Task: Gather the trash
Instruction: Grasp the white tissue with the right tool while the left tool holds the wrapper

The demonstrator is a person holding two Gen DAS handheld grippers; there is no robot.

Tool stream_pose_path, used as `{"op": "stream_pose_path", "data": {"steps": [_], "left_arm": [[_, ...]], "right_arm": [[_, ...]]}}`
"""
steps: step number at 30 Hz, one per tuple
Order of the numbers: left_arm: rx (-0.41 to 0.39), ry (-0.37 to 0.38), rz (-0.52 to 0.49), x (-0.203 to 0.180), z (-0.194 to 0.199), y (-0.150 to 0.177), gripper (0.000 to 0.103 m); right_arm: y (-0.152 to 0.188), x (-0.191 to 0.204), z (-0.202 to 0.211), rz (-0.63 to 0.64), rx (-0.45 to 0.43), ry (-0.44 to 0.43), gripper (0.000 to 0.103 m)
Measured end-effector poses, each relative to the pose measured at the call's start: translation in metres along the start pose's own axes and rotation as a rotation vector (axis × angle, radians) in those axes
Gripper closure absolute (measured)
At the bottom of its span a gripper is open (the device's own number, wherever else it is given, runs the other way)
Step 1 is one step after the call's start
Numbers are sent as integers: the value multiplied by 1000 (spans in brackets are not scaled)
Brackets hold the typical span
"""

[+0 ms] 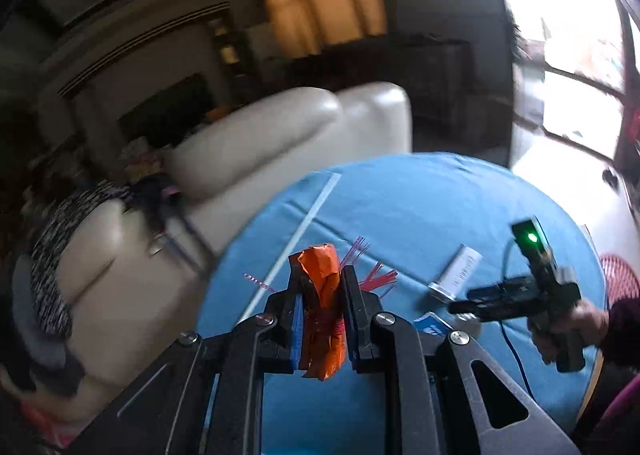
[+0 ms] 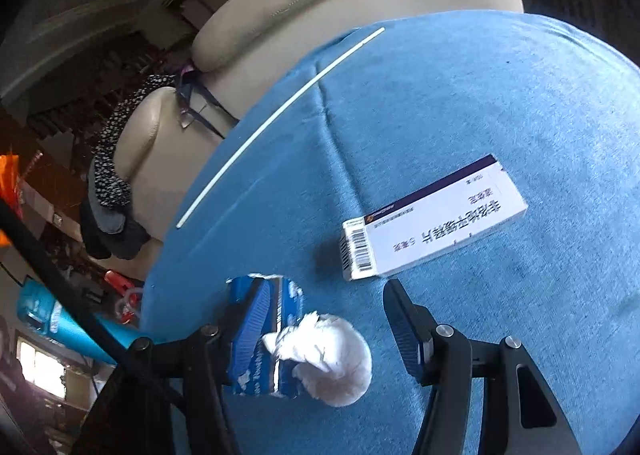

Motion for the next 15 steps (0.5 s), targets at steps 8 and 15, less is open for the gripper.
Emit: {"op": "stream_pose_path", "data": {"steps": [8, 15], "left_arm": [[50, -90, 103, 23, 49, 35, 84], [65, -86, 172, 5, 89, 64, 84]], "right_arm": [[17, 2, -6, 9, 84, 6, 39], [22, -7, -6, 2, 67, 19, 38]]}}
Point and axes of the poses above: each gripper's, at about its wrist camera, not at the fingertips, and z roughly against the way its jaws point, x to its left, y to its underside, the point moved 7 cm from there along -z, roughly the way its jaws point, and after that the axes turned 9 degrees about -x, right-handed, at the moved point
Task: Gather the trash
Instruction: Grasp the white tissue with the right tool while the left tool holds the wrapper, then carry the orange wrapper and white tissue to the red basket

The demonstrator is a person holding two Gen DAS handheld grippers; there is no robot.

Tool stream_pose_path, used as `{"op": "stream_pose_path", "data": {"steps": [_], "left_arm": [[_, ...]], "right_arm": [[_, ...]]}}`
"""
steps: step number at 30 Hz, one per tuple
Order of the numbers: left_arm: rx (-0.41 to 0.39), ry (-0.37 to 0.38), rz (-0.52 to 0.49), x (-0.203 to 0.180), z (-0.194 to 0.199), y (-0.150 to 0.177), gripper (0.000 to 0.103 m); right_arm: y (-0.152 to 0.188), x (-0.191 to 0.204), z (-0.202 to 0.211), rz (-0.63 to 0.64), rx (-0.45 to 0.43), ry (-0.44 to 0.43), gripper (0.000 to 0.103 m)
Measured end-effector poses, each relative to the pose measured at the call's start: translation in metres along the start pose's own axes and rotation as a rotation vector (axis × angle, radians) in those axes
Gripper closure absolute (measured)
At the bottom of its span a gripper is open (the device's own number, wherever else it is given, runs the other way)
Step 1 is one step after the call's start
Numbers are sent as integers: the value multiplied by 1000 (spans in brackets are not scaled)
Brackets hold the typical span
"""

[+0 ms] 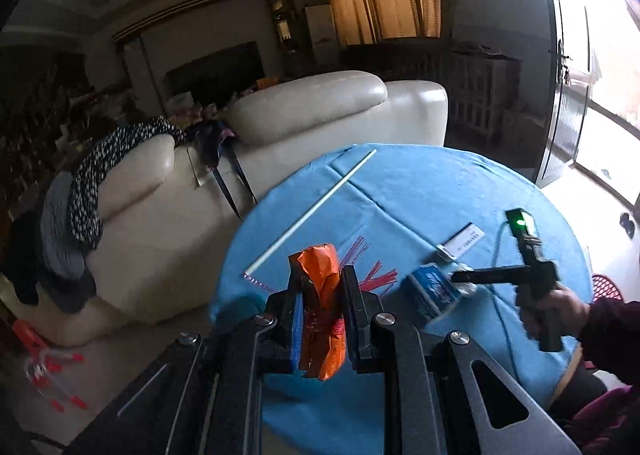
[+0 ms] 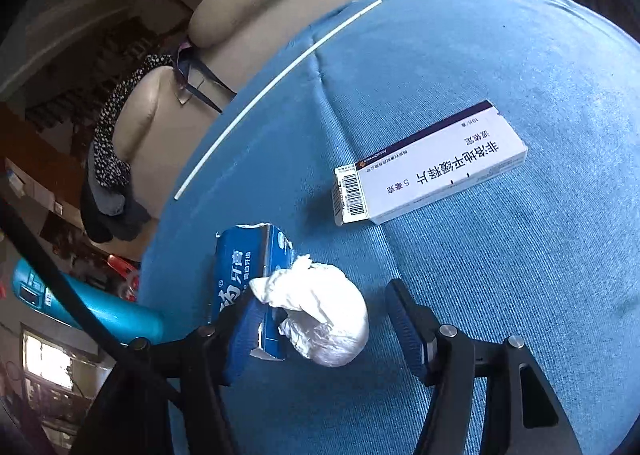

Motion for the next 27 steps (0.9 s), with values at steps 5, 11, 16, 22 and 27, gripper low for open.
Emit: {"op": "stream_pose_path", "data": {"steps": [5, 11, 16, 22, 27], "left_arm": [[-4, 30, 66, -34, 7, 15, 84], [10, 12, 167, -74, -3, 32, 84], [24, 54, 213, -115, -8, 39, 84], [5, 127, 215, -169, -3, 34, 84], [-11, 183, 206, -214, 9, 29, 84]], "right_arm": [[4, 0, 3, 28, 15, 11, 75], [3, -2, 50, 82, -67, 0, 76], [4, -9, 120, 138, -149, -16, 76], [20, -22, 214, 187, -279, -14, 76], [38, -42, 282, 177, -348, -15, 76]]}}
Point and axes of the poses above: each gripper's, at about its wrist camera, not at the fingertips, and z roughly against the way its jaws point, x to its left, y to its underside, the point moved 7 cm from there along -z, roughly the way its jaws point, and after that the axes turned 9 degrees about -x, right-handed, at the moved point
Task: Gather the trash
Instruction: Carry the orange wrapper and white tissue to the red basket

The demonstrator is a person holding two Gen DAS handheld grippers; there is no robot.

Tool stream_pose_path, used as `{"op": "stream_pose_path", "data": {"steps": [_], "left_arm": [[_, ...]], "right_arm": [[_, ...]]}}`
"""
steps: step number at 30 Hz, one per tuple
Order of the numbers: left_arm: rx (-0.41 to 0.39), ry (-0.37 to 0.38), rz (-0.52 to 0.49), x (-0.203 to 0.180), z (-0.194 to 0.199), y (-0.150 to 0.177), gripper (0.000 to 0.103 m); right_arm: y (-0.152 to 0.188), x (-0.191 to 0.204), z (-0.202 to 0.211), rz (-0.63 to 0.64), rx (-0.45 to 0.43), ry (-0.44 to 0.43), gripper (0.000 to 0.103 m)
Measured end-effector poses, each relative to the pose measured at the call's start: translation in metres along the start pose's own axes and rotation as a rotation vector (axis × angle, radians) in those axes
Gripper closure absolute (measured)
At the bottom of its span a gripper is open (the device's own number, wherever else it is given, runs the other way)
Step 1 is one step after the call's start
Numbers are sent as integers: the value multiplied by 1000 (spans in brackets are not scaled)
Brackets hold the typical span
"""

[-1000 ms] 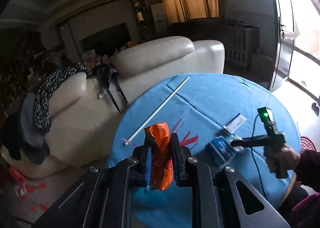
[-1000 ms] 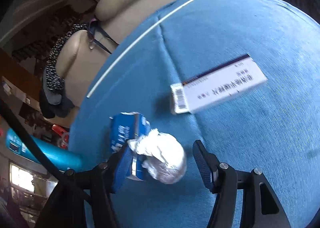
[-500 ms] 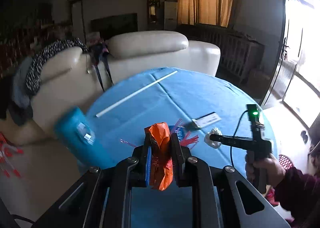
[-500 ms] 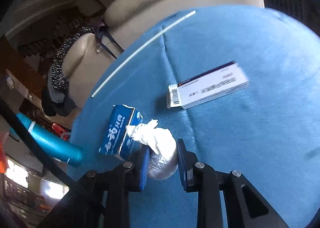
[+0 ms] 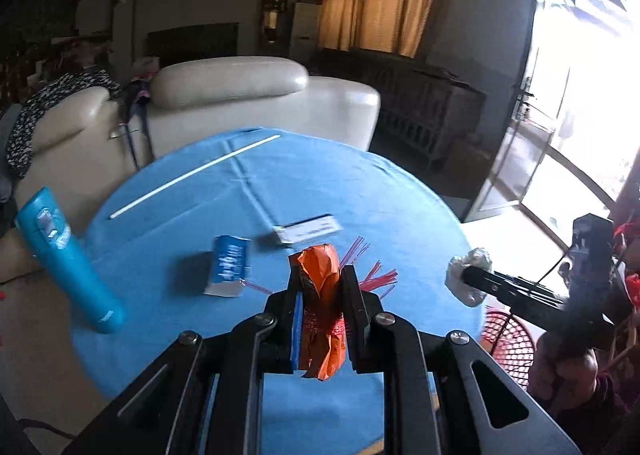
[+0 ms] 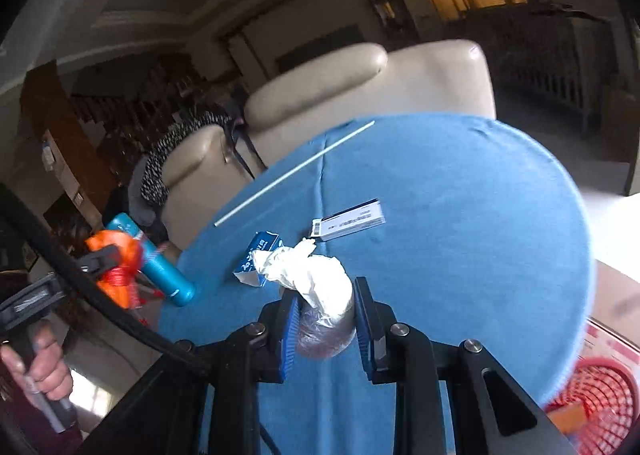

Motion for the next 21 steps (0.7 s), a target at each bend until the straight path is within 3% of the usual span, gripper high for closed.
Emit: {"op": "stream_pose_path", "data": {"steps": [8, 21], "left_arm": [[8, 56, -50, -66, 3, 13, 84], [78, 156, -140, -168, -17, 35, 84]], "right_arm": [[6, -33, 80, -2, -70, 56, 76], [18, -95, 151, -48, -123, 138, 76]]}}
Point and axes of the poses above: each gripper's, at about its wrist camera, not at the fingertips, and z roughly against the way its jaws point, x to its left, y to its underside, the point moved 7 cm from there along -z, roughly the way its jaws point, and after that the axes turned 9 degrees about -x, right-handed, at the moved point
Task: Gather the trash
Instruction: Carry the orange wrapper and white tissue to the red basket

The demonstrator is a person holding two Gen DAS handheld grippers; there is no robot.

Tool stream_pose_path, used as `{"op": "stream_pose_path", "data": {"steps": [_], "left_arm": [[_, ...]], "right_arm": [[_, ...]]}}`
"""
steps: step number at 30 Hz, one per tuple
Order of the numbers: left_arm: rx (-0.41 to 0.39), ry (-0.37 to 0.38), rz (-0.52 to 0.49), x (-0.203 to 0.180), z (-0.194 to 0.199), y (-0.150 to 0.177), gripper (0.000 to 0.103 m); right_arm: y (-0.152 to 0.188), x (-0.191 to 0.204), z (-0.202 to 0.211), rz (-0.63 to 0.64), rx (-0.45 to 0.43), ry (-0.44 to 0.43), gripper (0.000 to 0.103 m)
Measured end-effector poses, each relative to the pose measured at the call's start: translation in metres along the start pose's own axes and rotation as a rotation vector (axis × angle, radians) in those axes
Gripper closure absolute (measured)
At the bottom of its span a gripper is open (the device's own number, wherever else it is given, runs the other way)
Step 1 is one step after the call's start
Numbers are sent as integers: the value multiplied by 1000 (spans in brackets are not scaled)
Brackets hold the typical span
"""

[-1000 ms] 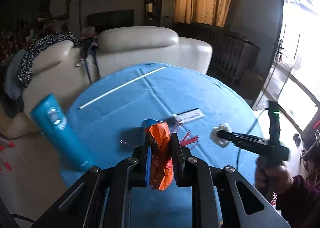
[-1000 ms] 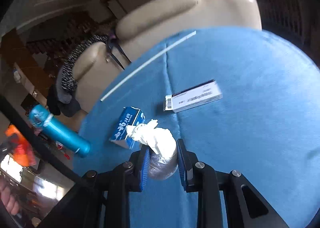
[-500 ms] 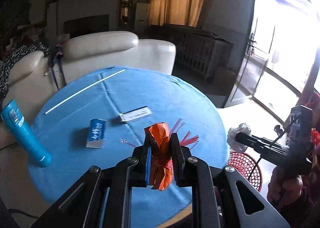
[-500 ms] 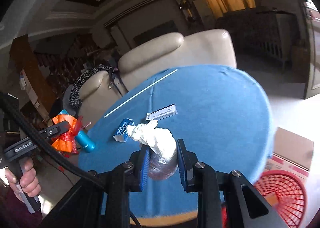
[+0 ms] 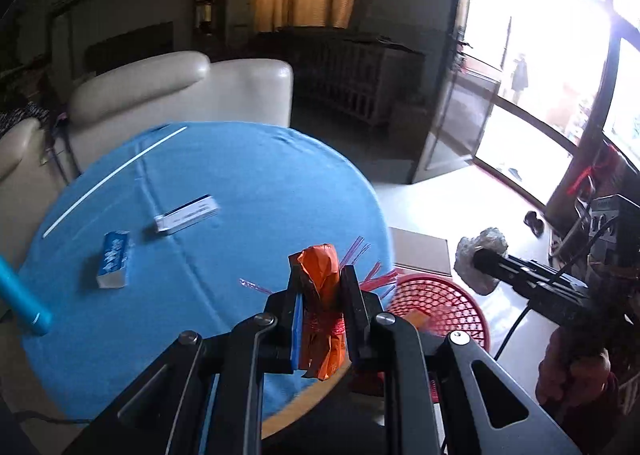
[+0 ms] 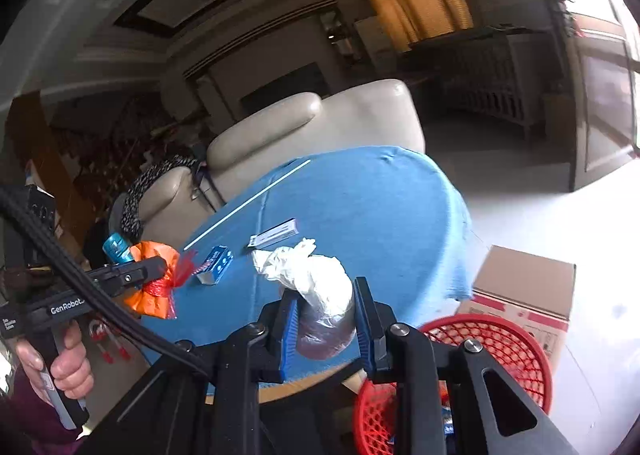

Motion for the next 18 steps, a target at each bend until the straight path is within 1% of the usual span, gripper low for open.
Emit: {"op": "stream_pose_path", "data": {"steps": [7, 12, 15, 18], "left_arm": [[7, 101, -59, -53, -14, -2, 84], [53, 164, -89, -82, -24, -2, 84], [63, 193, -121, -100, -29, -10, 84], [45, 218, -149, -118, -27, -22, 84]], "right_arm": [[1, -38, 23, -51, -8, 26, 76], [-9, -55, 41, -64, -35, 41, 76], [-19, -64, 56, -72, -65, 56, 76], [-26, -71, 68, -84, -89, 62, 76]]}}
Point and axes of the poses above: each gripper's, at about its wrist camera, not at the fingertips, and z roughly against the way its jaws point, x to its left, y to its underside, the point moved 7 cm from there along -z, roughly the way its jaws point, and after that the axes turned 9 degrees about -x, right-handed, at the moved point
